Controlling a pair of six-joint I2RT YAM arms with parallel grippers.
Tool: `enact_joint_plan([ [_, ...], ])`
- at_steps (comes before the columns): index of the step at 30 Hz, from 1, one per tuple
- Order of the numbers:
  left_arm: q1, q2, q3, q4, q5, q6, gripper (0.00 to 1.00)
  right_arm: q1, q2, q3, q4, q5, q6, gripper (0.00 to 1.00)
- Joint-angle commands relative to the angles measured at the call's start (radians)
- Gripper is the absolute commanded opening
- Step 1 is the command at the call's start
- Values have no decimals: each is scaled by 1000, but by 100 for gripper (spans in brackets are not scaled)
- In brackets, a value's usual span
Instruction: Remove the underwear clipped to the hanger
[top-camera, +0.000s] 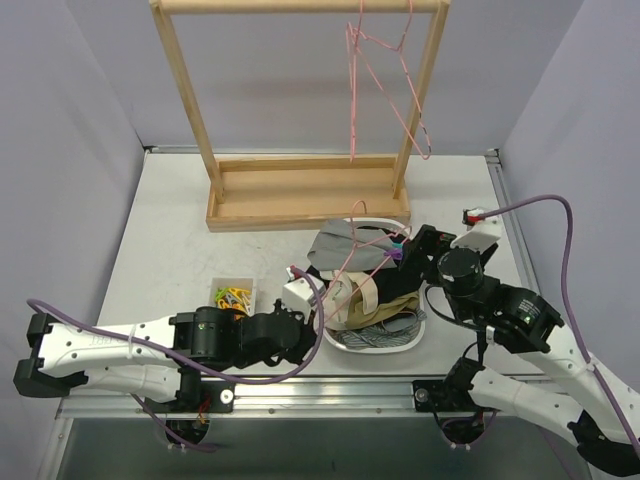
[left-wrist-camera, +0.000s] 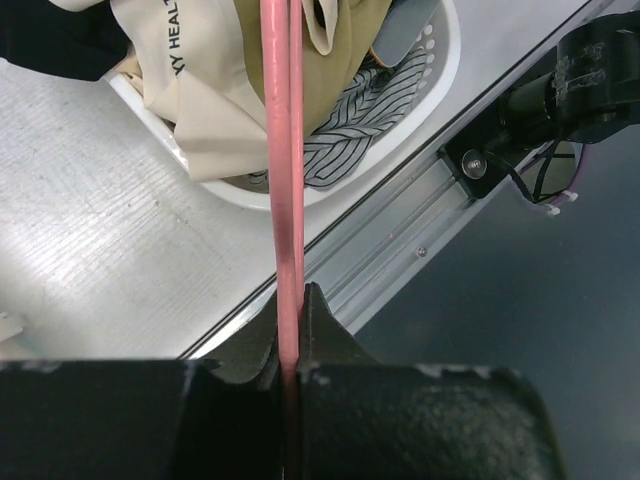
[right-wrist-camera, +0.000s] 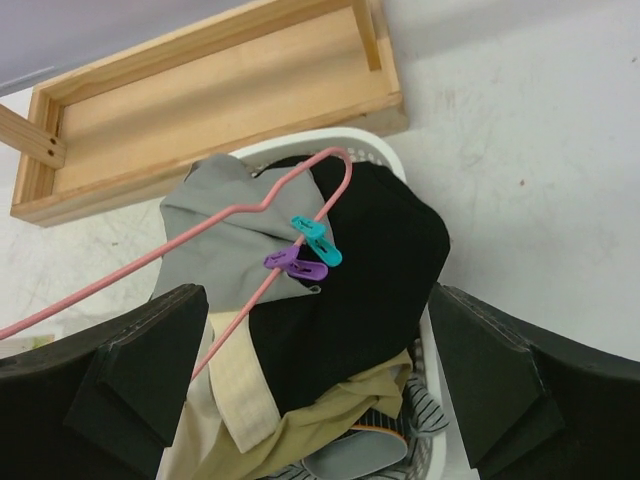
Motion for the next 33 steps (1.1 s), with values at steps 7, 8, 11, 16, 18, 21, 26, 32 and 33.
enact_joint_plan([
  [7, -7, -98, -35, 68, -13, -26, 2, -148, -59, -137, 111, -340, 214, 100],
  [8, -8, -107, -36, 68, -15, -26, 2, -165, -61, -162, 126, -383, 223, 100],
  [11, -11, -121, -50, 68, -24, -21, 2, -261, -74, -193, 214, -566, 234, 100],
  [16, -13, -133, -75, 65, -29, -15, 2, -497, -64, -200, 399, -903, 229, 100],
  [18, -13, -136, -87, 61, -39, -12, 2, -559, -36, -235, 486, -1076, 257, 100],
  [21, -14, -145, -96, 51, -58, -12, 2, -662, -2, -268, 531, -1211, 289, 100],
  [26, -14, -153, -107, 68, -76, 0, 2, -749, 34, -305, 530, -1376, 288, 100],
  [32, -37, -98, -87, 79, -67, 35, 2, -864, 62, -362, 524, -1540, 248, 100],
  [33, -40, -93, -85, 87, -64, 40, 2, -887, 65, -358, 503, -1550, 227, 100],
])
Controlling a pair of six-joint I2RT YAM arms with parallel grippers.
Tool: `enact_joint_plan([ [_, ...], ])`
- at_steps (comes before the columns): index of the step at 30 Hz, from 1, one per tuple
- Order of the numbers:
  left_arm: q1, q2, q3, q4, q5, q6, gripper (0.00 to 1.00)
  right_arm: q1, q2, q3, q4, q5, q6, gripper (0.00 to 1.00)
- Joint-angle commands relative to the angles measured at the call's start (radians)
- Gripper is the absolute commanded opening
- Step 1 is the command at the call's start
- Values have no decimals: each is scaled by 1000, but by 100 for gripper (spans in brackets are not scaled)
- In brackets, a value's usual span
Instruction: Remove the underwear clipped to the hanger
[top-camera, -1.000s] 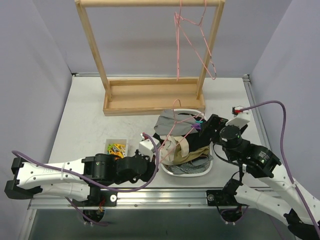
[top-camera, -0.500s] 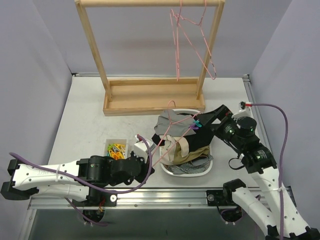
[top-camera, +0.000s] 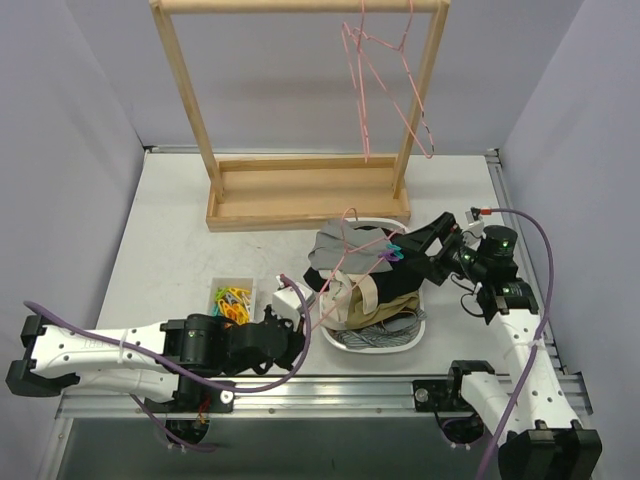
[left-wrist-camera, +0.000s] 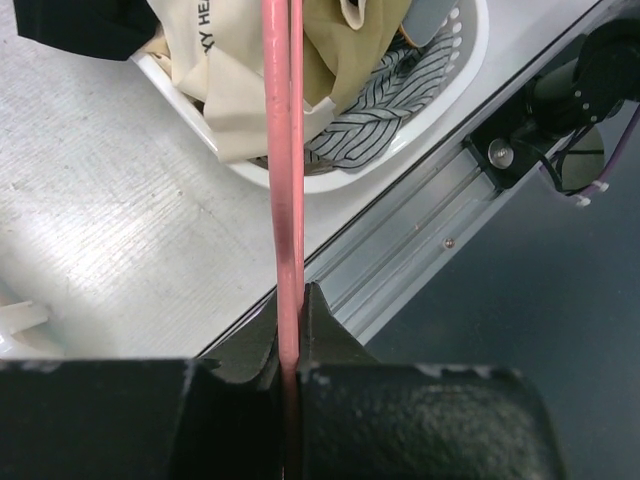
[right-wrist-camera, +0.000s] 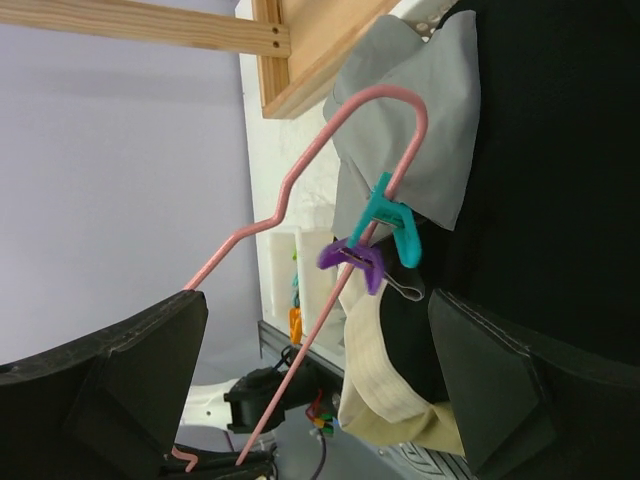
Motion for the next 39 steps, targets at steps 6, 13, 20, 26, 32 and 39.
enact_joint_plan([
  [6, -41, 55, 40, 100, -19, 31, 2, -97, 17, 9, -100, -172, -144, 100],
  [13, -47, 25, 34, 97, -40, 17, 2, -137, 13, -24, -142, -201, -202, 100],
  [20, -55, 20, 37, 97, -38, 11, 2, -160, 36, -57, -123, -226, -234, 99],
  [26, -63, 38, 43, 100, -35, 9, 2, -163, 48, -72, 4, -270, -159, 96],
  [32, -72, 43, 55, 100, -42, 9, 2, -163, 72, -116, 129, -313, -101, 89],
  [39, -81, 46, 64, 97, -48, 11, 2, -163, 102, -161, 240, -342, -47, 75],
])
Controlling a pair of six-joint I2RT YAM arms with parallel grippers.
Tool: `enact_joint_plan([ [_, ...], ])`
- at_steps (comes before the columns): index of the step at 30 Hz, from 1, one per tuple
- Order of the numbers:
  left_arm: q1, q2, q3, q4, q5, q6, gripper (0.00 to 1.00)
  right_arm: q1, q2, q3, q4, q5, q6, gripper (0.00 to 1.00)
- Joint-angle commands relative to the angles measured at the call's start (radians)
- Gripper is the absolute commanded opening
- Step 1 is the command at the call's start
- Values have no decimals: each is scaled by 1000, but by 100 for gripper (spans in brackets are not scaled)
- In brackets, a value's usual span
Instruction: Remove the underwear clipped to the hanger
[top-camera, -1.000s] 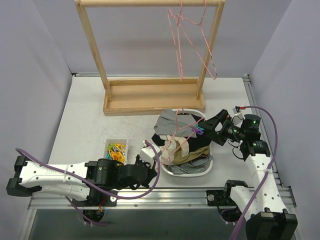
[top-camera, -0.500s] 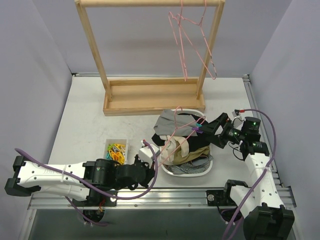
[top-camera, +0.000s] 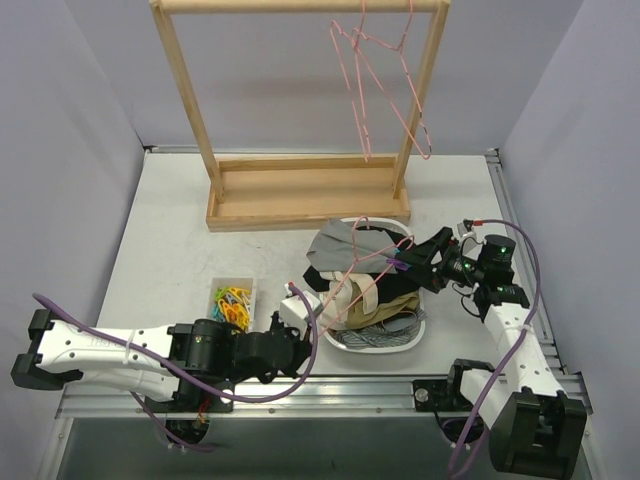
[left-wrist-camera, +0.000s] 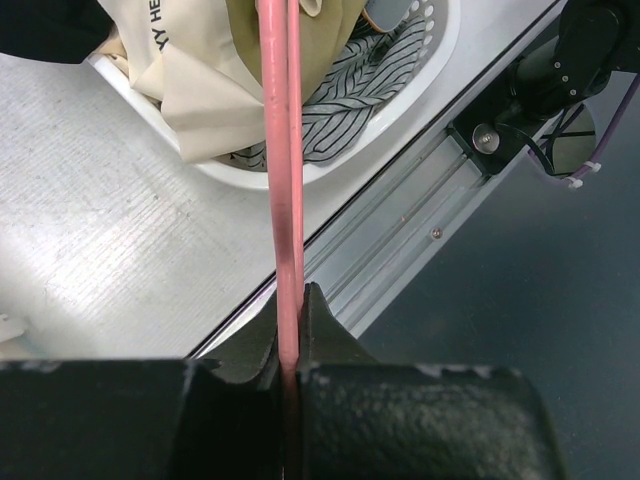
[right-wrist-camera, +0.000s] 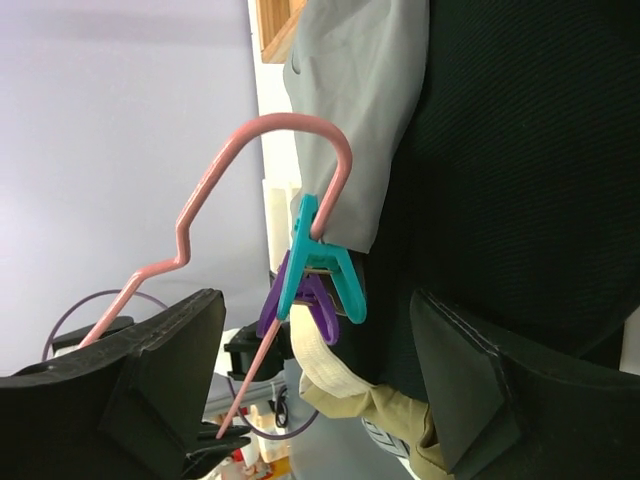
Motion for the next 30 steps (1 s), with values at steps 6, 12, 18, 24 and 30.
enact_joint_plan([
  [6, -16, 6, 65, 62, -23, 0, 3, -7, 23, -22, 202, -80, 96, 53],
  [12, -18, 3, 62, 58, -31, -2, 3, -1, 28, -32, 219, -93, 99, 19],
  [18, -18, -7, 53, 43, -46, -9, 3, 3, 17, -55, 216, -100, 102, 0],
  [24, -18, -33, 37, 7, -82, -23, 2, 0, 7, -57, 200, -94, 96, 0],
  [30, -16, 4, 28, -59, -106, -78, 2, -2, -7, -16, 202, -87, 113, 0],
])
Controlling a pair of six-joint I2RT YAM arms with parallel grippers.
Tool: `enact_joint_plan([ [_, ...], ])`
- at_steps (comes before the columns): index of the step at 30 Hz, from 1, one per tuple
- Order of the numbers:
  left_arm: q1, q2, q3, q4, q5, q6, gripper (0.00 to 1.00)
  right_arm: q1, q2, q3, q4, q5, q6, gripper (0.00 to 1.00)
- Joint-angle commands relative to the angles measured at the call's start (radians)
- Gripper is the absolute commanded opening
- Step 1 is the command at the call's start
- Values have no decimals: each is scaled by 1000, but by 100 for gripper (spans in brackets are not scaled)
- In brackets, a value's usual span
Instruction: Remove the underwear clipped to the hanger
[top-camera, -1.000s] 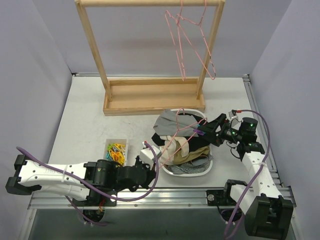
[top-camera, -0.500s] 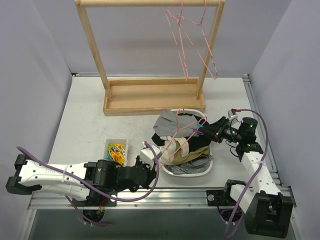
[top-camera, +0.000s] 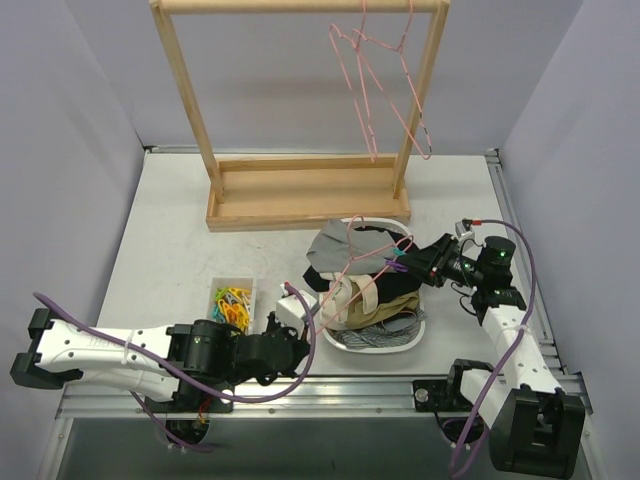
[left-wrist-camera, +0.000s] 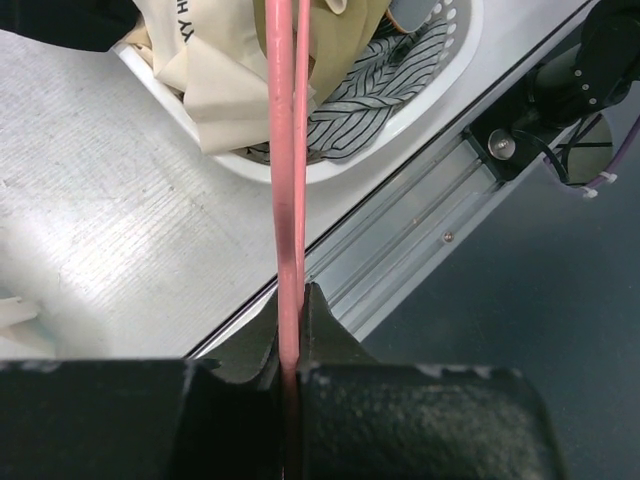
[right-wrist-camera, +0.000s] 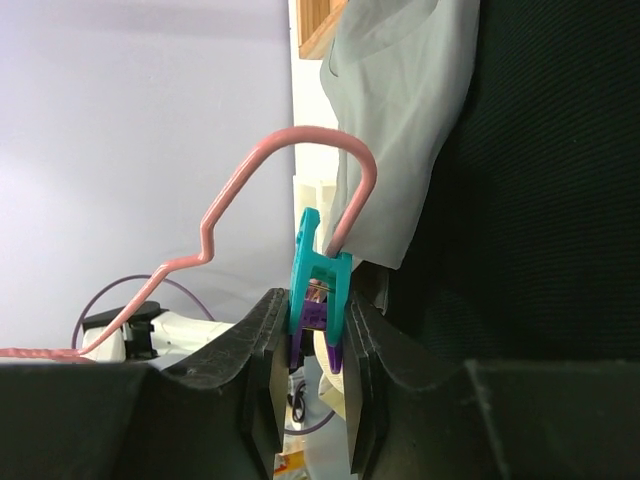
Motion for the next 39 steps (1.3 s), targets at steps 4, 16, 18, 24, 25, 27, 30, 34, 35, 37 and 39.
enact_joint_plan([
  [4, 4, 47, 18, -52, -96, -77, 3, -1, -24, 42, 26, -26, 10, 0],
  [16, 45, -53, 28, -18, -156, -56, 2, 3, -48, 60, -27, 4, -39, 0],
  [18, 45, -74, 42, -18, -176, -36, 2, 1, -51, 89, -95, 33, -124, 0],
  [24, 47, -82, 94, -50, -182, 3, 2, 1, -60, 218, -376, 153, -296, 0],
  [25, 47, -62, 104, -58, -179, 3, 2, 1, -59, 238, -461, 182, -354, 0],
  [27, 47, -48, 108, -64, -173, 0, 2, 3, -62, 281, -532, 268, -407, 0],
  [30, 47, -44, 108, -53, -171, 0, 2, 4, -79, 329, -659, 371, -484, 0],
  [34, 45, -65, 133, -76, -199, 9, 2, 27, -108, 340, -634, 273, -476, 0],
  [35, 47, -71, 140, -87, -229, 9, 2, 36, -120, 340, -614, 258, -455, 0],
  [37, 48, -103, 160, -127, -263, 4, 2, 73, -120, 355, -577, 210, -453, 0],
  [39, 47, -139, 182, -189, -337, -31, 2, 111, -128, 366, -552, 201, -445, 0],
])
